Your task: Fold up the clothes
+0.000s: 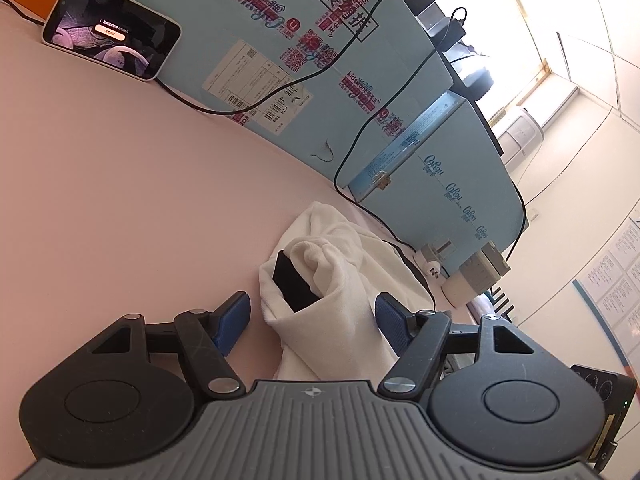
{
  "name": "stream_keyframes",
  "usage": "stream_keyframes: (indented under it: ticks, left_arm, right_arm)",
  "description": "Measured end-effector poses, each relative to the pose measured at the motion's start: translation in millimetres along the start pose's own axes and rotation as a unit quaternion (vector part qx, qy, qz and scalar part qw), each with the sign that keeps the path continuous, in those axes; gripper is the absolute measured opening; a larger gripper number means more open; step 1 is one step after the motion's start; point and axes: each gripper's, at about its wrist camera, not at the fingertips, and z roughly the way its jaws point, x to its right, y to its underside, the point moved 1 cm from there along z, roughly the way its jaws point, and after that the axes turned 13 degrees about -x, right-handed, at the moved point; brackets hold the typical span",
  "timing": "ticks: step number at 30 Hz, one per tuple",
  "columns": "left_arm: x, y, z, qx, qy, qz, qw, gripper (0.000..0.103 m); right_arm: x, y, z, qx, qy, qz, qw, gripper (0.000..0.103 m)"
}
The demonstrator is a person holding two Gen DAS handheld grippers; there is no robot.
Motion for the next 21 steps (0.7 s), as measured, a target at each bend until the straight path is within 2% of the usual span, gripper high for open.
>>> stream_keyframes:
  ticks: [3,6,7,9,11,13,15,17,21]
  left_arm:
    - [-1.4,0.5,-1.9,0.003,0.007,-0.002,1.0000,0.070]
    - [-1.6,1.6,-5.2,0.011,0.020,-0.003,0.9997,0.082]
    - [-1.0,1.7,-5.3,0.011,0.020,-0.001,0.9997,0.083]
    - [0.7,1.9,-4.7,0.009,0.016,0.002,0.9998,0.083]
    - [2.2,2.0,-4.1,0.007,0.012,0.006,0.9999,0.084]
    - [2.5,2.0,-4.4,0.008,0.013,0.006,0.9999,0.085]
    - [2.0,2.7,-5.8,0.011,0.014,0.004,0.9998,0.086]
    - [1.0,4.3,-8.8,0.018,0.015,-0.002,0.9997,0.086]
    - [-1.6,15.9,-24.5,0.049,0.007,-0.025,0.9985,0.089]
  right_arm:
    - [6.9,-3.5,-7.8,0.002,-0.021,0.033,0.999,0.044]
    - [22.6,1.2,-25.1,0.036,-0.077,0.081,0.993,0.046]
    - [30.1,5.7,-31.4,0.053,-0.092,0.099,0.989,0.049]
    - [46.3,17.7,-41.9,0.095,-0.103,0.125,0.982,0.067]
    - [61.3,32.0,-48.9,0.141,-0.105,0.142,0.974,0.070]
    - [79.1,41.5,-43.5,0.141,-0.136,0.193,0.962,0.073]
    - [85.4,41.9,-42.4,0.148,-0.146,0.214,0.954,0.073]
    - [85.1,40.7,-41.5,0.152,-0.140,0.215,0.955,0.073]
    - [77.0,36.6,-38.0,0.143,-0.111,0.193,0.964,0.076]
